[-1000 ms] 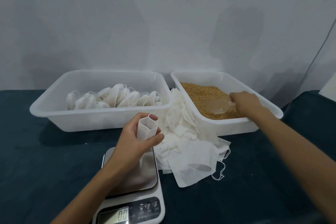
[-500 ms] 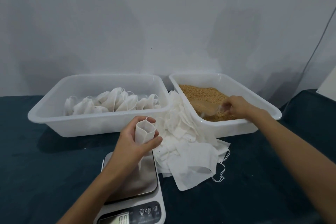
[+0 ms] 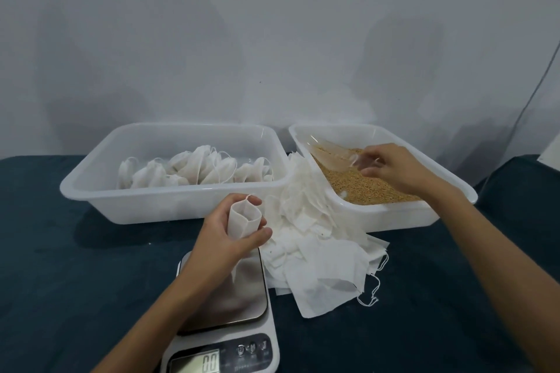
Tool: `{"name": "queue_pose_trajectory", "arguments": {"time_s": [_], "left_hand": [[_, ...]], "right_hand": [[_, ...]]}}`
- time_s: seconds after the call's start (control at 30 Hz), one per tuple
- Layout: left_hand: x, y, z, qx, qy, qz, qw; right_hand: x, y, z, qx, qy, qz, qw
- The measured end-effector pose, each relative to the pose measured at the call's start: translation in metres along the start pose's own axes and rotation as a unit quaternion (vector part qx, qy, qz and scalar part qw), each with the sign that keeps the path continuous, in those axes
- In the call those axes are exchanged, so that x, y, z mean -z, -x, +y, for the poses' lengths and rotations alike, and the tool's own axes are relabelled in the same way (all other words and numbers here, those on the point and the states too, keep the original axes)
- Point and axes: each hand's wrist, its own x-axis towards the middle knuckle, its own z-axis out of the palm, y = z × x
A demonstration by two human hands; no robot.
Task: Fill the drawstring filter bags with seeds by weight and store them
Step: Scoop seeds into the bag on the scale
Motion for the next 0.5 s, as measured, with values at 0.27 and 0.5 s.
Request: {"name": "queue_pose_trajectory", "arguments": {"time_s": [0.27, 0.5], "left_hand": [[0.015, 0.012, 0.000, 0.019, -0.045, 0.010, 0.999], [0.027, 0.019, 0.003, 0.019, -0.024, 0.012, 0.999]], "right_hand": [[-0.022, 0.028, -0.087, 0.122, -0.038, -0.096, 0.987], [0.003, 0.045, -0.111, 0.166, 0.030, -0.079, 0.982]]}}
